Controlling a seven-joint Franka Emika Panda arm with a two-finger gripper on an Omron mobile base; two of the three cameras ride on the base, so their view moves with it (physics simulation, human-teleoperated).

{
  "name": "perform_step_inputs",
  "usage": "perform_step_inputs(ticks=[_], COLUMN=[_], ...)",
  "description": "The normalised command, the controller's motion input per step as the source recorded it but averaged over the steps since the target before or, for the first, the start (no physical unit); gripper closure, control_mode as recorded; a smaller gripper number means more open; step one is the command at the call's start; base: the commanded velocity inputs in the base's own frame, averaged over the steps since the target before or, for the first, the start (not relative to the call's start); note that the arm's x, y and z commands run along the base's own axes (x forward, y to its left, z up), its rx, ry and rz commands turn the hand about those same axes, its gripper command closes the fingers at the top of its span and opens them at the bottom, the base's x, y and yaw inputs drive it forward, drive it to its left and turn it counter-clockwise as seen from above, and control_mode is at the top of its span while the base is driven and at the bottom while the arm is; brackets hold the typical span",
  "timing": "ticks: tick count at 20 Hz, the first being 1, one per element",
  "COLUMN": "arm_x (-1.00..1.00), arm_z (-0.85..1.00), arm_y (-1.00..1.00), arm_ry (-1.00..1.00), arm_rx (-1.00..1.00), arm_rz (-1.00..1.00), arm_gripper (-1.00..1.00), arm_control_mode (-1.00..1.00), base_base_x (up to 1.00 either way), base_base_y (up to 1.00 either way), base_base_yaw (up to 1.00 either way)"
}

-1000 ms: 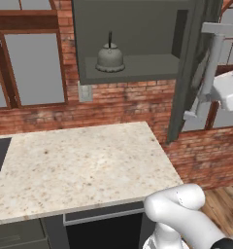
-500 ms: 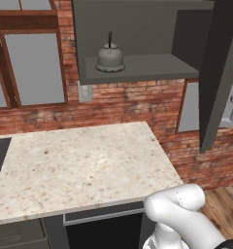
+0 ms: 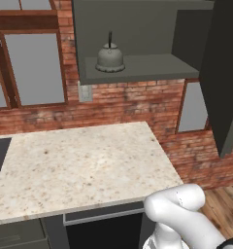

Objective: Open the cabinet, pick the kettle from the cabinet, and place it in the sink.

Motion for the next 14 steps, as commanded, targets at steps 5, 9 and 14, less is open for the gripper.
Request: perform_step_inputs(ticks=[5, 9, 14], arm_x=[-0.30, -0.36, -0.45], arm_z=[-0.20, -0.30, -0.09], arm_y=[-0.31, -0.25, 0.00], arm_ry=[0.17, 0.15, 0.08], arm_rx=[0.05, 0.01, 0.00], arm_rz=[-0.05, -0.07, -0.18], arm_gripper=[-1.00, -1.00, -1.00], arm_control_mode=[-1.00, -1.00, -1.00], base_base_x=[0.00, 0.00, 0.00], base_base_y=[0.00, 0.00, 0.00], base_base_yaw=[0.00, 0.00, 0.00])
